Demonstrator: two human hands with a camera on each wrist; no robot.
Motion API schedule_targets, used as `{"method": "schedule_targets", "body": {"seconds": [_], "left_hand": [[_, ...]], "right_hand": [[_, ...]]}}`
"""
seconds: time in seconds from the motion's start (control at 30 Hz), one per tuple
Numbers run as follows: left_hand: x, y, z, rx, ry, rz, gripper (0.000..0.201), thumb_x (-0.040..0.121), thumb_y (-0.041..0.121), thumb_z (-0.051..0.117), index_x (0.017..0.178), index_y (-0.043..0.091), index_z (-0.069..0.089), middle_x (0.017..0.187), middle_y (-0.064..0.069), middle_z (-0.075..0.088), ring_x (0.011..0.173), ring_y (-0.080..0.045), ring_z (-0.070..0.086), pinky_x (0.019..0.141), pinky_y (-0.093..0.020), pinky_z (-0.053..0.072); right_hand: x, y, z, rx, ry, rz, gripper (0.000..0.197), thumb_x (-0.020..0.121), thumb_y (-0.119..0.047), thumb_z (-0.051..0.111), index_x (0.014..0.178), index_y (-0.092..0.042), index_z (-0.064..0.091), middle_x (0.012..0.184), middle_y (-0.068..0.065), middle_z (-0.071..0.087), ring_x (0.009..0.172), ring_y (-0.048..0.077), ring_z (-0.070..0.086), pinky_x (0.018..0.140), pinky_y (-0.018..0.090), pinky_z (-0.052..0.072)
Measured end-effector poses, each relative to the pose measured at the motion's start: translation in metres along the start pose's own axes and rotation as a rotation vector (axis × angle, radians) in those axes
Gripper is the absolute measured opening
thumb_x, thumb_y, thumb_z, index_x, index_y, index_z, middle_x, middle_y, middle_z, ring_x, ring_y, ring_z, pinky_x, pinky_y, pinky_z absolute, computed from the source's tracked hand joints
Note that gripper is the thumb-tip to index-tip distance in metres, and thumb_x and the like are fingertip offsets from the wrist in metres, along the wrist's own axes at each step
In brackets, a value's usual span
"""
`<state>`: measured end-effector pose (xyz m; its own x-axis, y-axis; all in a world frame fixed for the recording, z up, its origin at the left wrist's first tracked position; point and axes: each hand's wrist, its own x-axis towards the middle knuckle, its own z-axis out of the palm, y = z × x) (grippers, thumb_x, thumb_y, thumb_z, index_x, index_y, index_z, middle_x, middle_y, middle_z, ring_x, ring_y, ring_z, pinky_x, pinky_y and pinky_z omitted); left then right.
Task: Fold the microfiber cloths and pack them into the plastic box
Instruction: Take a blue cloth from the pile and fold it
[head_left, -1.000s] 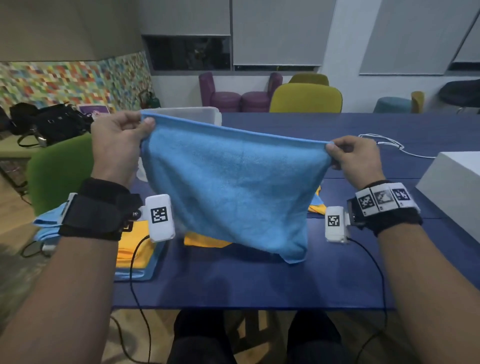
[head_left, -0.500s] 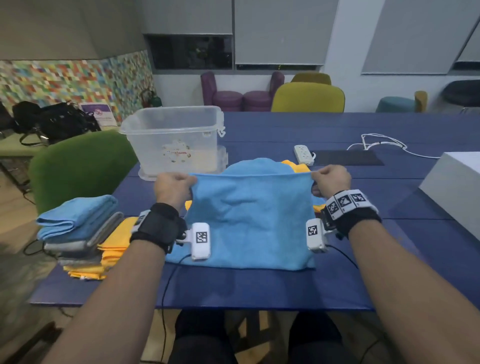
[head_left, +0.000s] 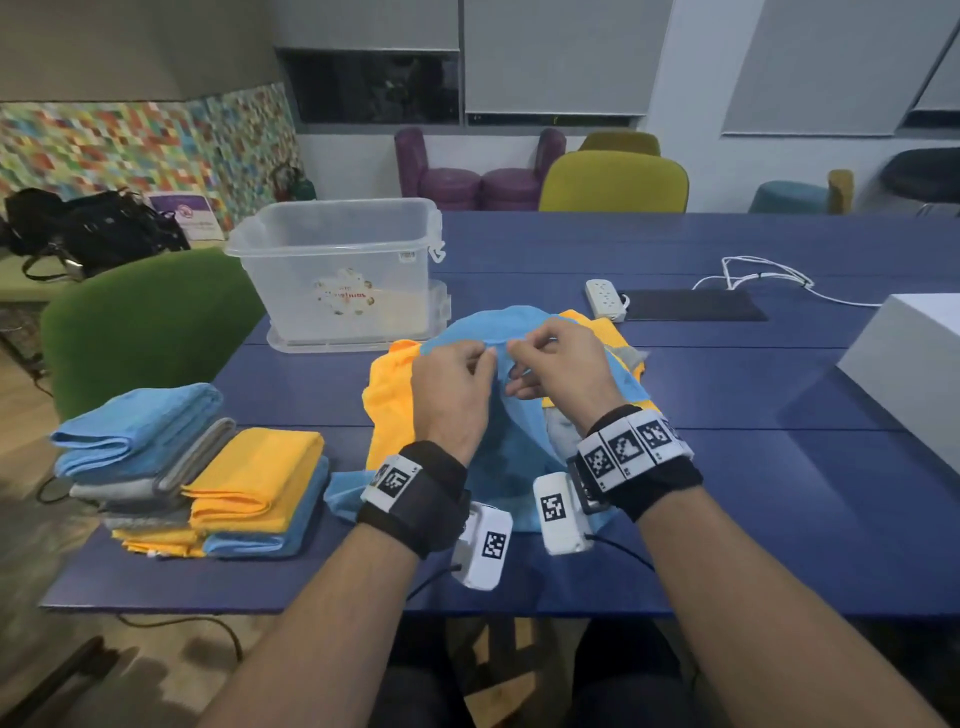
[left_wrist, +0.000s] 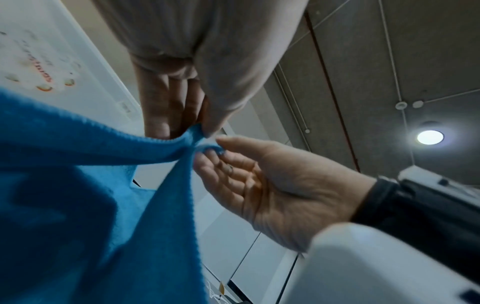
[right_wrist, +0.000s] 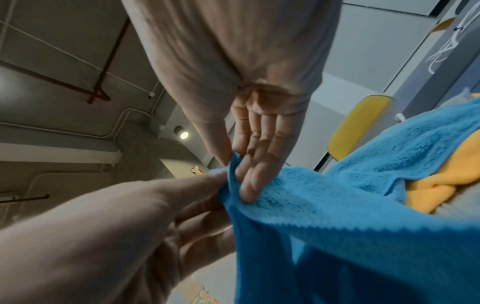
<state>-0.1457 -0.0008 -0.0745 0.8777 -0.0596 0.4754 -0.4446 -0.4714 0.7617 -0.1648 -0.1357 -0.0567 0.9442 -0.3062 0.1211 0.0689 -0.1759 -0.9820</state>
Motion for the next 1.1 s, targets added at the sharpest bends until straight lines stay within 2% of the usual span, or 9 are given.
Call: {"method": "schedule_targets", "body": {"seconds": [0.13,0.37,0.5,0.57,0.63,0.7,0.83,0.97,1.1], "left_hand": [[0.0,0.0,0.005,-0.047,-0.006,-0.013,0.037,0.101,0.024,0.062,0.066,0.013,0.065,0.056,0.005,0.06,0.056,-0.016,0.051,0.058,-0.033,0.042],[0.0,0.002,-0.002,-0.02,-0.08,-0.002,0.036,0.103,0.027,0.06,0.068,0.021,0.06,0.056,0.011,0.054,0.057,-0.009,0.049,0.061,-0.029,0.04],[0.0,0.005,-0.008,-0.005,-0.12,-0.038,0.028,0.092,0.036,0.074,0.078,0.012,0.07,0.07,-0.004,0.069,0.071,-0.024,0.065,0.068,-0.04,0.054],[0.0,0.006,-0.011,0.052,-0.11,-0.048,0.024,0.09,0.031,0.078,0.083,0.009,0.073,0.078,-0.009,0.072,0.074,-0.025,0.065,0.065,-0.025,0.05],[0.001,0.007,-0.014,0.087,-0.098,-0.051,0.014,0.09,0.019,0.076,0.086,0.006,0.074,0.082,-0.012,0.073,0.076,-0.024,0.062,0.066,-0.02,0.043],[0.002,0.007,-0.017,0.072,-0.099,-0.053,0.007,0.09,0.01,0.074,0.095,0.005,0.076,0.085,-0.008,0.073,0.083,-0.025,0.067,0.073,-0.023,0.046],[0.006,0.011,-0.022,-0.003,-0.098,-0.043,0.015,0.089,0.007,0.075,0.104,0.01,0.076,0.085,0.001,0.073,0.08,-0.016,0.067,0.083,-0.031,0.055],[0.007,0.013,-0.028,-0.176,-0.052,-0.038,0.027,0.085,0.002,0.079,0.099,0.017,0.06,0.08,0.002,0.074,0.076,-0.012,0.071,0.076,-0.026,0.058],[0.002,0.014,-0.029,-0.114,0.033,0.017,0.021,0.081,0.005,0.078,0.087,0.016,0.061,0.079,0.006,0.067,0.073,-0.006,0.064,0.075,-0.028,0.056]], "right_hand": [[-0.002,-0.003,0.004,-0.01,-0.018,-0.034,0.021,0.094,-0.014,0.069,0.086,0.003,0.059,0.078,0.023,0.072,0.064,0.037,0.073,0.061,0.039,0.063],[-0.001,0.0,0.004,-0.037,-0.064,-0.072,0.013,0.1,-0.01,0.059,0.096,0.001,0.065,0.084,0.017,0.075,0.068,0.03,0.076,0.062,0.034,0.062],[0.002,0.003,0.002,-0.104,-0.084,-0.103,0.02,0.098,0.004,0.05,0.097,-0.004,0.069,0.085,0.018,0.073,0.071,0.03,0.075,0.067,0.038,0.063],[0.003,0.003,0.001,-0.177,-0.098,-0.129,0.026,0.095,0.007,0.049,0.098,-0.007,0.07,0.088,0.016,0.074,0.075,0.028,0.075,0.07,0.035,0.063],[0.005,0.005,0.0,-0.279,-0.051,-0.203,0.021,0.092,0.005,0.056,0.096,-0.01,0.07,0.088,0.007,0.074,0.075,0.022,0.074,0.073,0.032,0.06],[0.006,0.005,-0.003,-0.403,0.001,-0.336,0.018,0.089,-0.004,0.067,0.102,-0.015,0.07,0.098,-0.001,0.071,0.088,0.013,0.069,0.083,0.026,0.054],[0.01,-0.002,-0.005,-0.502,-0.17,-0.526,0.03,0.092,-0.009,0.068,0.121,-0.014,0.07,0.12,0.0,0.067,0.113,0.012,0.059,0.101,0.021,0.042],[0.016,-0.011,-0.007,-0.554,-0.147,-0.566,0.007,0.091,-0.016,0.071,0.097,-0.014,0.075,0.095,-0.001,0.071,0.092,0.018,0.064,0.088,0.038,0.05],[0.019,-0.022,-0.009,-0.56,-0.112,-0.636,0.009,0.092,-0.02,0.068,0.087,-0.012,0.067,0.082,-0.002,0.065,0.08,0.017,0.06,0.076,0.038,0.049]]}}
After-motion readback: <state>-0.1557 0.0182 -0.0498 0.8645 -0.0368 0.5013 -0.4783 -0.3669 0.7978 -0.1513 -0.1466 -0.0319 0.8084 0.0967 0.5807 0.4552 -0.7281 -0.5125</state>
